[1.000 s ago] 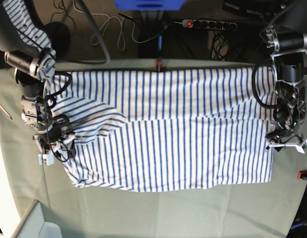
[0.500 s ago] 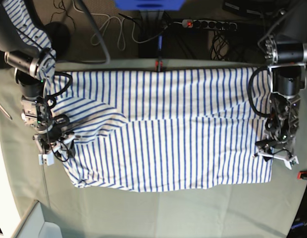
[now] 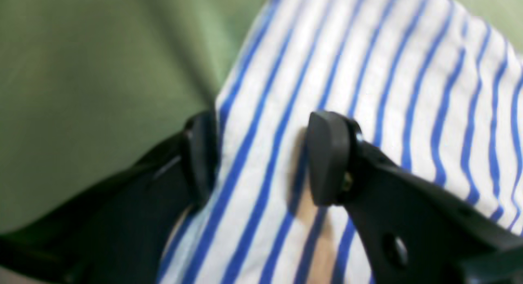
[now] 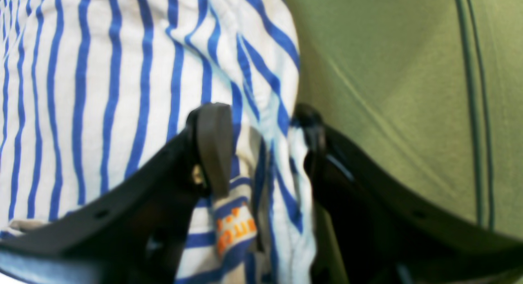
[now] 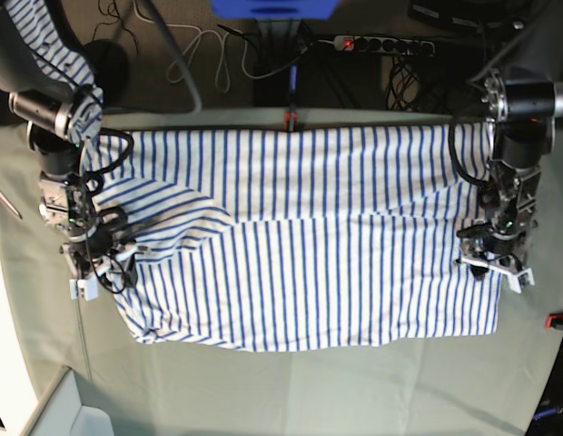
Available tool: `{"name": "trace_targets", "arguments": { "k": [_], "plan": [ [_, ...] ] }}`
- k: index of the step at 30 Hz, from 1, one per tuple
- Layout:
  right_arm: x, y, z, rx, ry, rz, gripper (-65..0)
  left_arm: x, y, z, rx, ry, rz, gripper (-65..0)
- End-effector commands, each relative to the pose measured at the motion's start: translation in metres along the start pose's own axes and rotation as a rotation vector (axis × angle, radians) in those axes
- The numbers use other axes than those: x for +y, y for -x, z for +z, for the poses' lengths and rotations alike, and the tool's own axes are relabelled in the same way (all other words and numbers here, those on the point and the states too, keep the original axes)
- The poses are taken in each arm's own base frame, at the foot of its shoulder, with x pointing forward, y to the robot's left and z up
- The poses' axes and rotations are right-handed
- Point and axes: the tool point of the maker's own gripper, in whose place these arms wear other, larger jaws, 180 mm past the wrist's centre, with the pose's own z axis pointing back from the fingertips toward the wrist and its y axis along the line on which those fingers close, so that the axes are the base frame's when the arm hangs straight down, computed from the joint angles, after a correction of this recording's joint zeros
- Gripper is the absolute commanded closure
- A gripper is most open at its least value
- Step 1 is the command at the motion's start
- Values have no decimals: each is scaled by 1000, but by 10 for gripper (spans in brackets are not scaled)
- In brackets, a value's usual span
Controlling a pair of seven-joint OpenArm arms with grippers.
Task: Layout the t-shirt on the table in an organized manner, then fold the t-shirt properly
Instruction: 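Grasp the shirt sides with both grippers and fold them inward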
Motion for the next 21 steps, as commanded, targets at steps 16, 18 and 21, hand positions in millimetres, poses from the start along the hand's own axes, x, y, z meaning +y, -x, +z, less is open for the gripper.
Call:
{"name": "trace_targets", "arguments": {
  "k": [16, 18, 21],
  "plan": [
    [2, -9, -4, -7, -1, 11, -226, -34, -22, -9, 1, 66, -99, -334],
    [2, -9, -4, -7, -3, 11, -224, -34, -22, -9, 1, 66, -99, -328],
    [2, -8, -3, -5, -2, 10, -194, -33, -21, -9, 1, 62, -89, -224]
  ]
}}
